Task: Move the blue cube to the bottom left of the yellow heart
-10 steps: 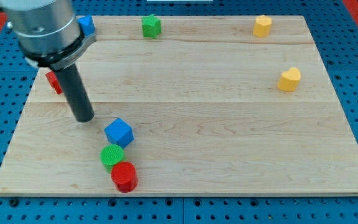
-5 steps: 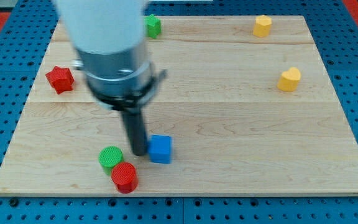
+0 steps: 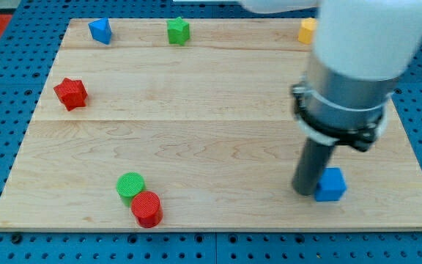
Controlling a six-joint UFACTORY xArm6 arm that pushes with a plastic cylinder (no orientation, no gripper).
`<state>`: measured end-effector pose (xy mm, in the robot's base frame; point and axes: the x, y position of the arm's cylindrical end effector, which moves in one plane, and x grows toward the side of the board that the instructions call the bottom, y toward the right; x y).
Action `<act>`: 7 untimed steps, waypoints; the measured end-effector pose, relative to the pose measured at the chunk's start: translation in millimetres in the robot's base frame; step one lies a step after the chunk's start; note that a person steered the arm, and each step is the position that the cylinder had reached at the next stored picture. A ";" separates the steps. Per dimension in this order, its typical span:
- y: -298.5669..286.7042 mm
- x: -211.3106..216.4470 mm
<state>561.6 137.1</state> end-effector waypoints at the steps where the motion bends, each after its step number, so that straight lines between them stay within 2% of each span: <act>1: -2.6 4.5; 5: -2.0 4.9; 6: -2.6 -11.7; 7: -7.0 -45.8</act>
